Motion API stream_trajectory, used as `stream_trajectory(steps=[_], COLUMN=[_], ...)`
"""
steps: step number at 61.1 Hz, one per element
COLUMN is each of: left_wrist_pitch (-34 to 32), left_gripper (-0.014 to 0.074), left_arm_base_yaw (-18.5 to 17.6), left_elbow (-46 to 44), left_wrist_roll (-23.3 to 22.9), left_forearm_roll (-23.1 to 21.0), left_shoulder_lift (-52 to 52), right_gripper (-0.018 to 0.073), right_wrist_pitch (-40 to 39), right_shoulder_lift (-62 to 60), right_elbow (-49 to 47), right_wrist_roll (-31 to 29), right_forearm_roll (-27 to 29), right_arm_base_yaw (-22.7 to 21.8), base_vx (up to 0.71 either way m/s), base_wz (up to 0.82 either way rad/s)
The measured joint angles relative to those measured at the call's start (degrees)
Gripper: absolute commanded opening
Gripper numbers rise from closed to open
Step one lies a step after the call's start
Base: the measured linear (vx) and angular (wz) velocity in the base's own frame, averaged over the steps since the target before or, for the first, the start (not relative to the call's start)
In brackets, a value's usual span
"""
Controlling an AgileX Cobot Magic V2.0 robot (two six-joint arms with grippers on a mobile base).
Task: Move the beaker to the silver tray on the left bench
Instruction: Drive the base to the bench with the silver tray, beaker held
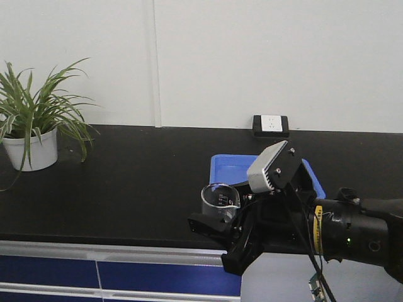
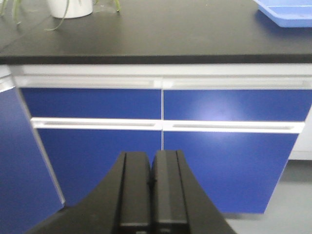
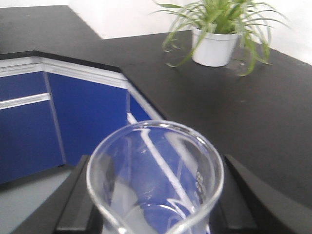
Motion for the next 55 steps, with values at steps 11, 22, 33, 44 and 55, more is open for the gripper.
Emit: stream_trajectory(steps=[11,22,33,44,55], left_wrist_pitch=[0.0,0.0,0.0,0.0,0.0], left_gripper=[0.0001,0.0001,0.0001,0.0001,0.0001], left_arm_base_yaw=[0.0,0.0,0.0,0.0,0.0], left_elbow=[0.0,0.0,0.0,0.0,0.0], left_wrist_roll=[0.0,0.0,0.0,0.0,0.0], left_forearm_roll=[0.0,0.0,0.0,0.0,0.0], left_shoulder_lift=[0.0,0.0,0.0,0.0,0.0], right_gripper=[-0.0011,-0.0011,-0.0011,-0.0011,-0.0011], right_wrist_pitch=[-0.1,-0.2,-0.2,-0.2,-0.2], right_shoulder_lift=[0.0,0.0,0.0,0.0,0.0], right_elbow=[0.0,0.0,0.0,0.0,0.0], right_wrist_roll=[0.0,0.0,0.0,0.0,0.0], right_forearm_roll=[0.0,0.0,0.0,0.0,-0.1], right_arm_base_yaw=[0.0,0.0,0.0,0.0,0.0], base_vx=[-0.34,-0.31,-0.26,-0.18,-0.12], base_wz=[0.11,0.09,0.16,0.37,0.55])
